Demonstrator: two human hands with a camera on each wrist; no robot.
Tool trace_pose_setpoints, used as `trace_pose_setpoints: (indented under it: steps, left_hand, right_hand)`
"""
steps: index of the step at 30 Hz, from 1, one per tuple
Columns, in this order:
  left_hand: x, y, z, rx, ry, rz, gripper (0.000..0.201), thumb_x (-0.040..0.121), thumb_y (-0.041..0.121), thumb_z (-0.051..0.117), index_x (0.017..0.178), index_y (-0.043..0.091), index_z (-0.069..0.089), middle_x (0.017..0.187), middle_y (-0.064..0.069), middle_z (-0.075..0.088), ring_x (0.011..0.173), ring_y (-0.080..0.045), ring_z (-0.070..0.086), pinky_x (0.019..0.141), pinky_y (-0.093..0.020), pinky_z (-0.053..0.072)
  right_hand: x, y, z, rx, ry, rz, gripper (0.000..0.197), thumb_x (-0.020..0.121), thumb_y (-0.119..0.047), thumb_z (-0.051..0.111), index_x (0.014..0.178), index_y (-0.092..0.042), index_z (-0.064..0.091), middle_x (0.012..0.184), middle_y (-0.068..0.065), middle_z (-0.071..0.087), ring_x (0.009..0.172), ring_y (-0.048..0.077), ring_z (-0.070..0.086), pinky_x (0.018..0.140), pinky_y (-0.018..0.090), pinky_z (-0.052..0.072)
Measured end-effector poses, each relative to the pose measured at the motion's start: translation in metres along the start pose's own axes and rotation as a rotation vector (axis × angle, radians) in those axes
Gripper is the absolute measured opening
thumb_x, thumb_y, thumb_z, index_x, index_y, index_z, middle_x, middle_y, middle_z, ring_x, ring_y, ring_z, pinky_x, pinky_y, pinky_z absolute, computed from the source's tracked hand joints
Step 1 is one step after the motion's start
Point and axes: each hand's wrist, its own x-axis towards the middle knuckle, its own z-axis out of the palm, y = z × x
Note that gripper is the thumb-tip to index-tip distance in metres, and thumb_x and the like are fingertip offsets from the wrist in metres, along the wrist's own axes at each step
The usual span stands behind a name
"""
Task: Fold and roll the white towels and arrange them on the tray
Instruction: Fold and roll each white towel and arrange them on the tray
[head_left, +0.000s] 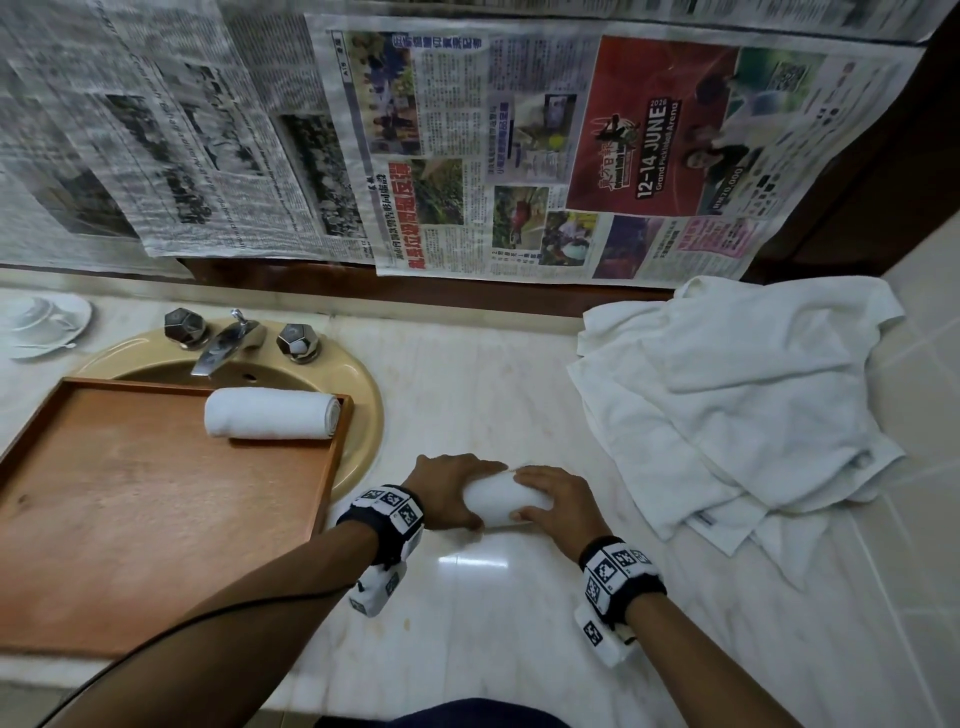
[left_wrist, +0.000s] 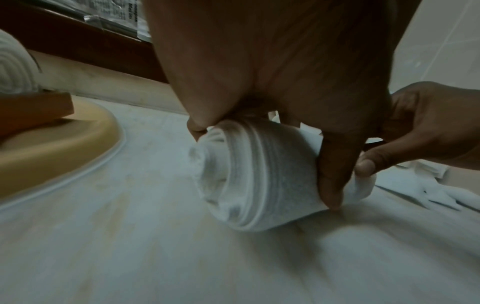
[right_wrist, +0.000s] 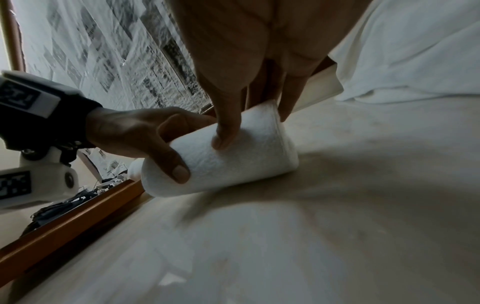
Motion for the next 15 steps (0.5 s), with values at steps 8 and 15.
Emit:
trace_pose_setpoints:
  steps: [8,15]
  left_hand:
    - [-0.039,-0.025,-0.016,-0.112,0.145,-0.017,0.089,0.063,0.053,0.076,0.141,0.051,0.034,0.130,0.016,0.056,0.118,-0.015,0.054,0.099,-0.045,0.042]
    - [-0.095,-0.080,-0.044,-0.248,0.274,-0.073,0.090,0.063,0.042,0.086,0.142,0.043,0.042,0.136,0.008,0.055,0.118,-0.016,0.053,0.099,-0.039,0.044]
  right_hand:
    - [-0.042,-0.006,-0.020,0.129,0.178,0.033,0.022,0.083,-0.026,0.078,0.103,-0.027,0.069,0.103,-0.016,0.067,0.092,0.004,0.062,0.076,0.016,0.051]
    - [-0.114,0.012,-0.003,0.097,-0.015,0.259,0.007,0.087,-0.025,0.074,0.085,-0.031,0.071,0.083,-0.019,0.071,0.081,0.002,0.066,0.077,0.027,0.054]
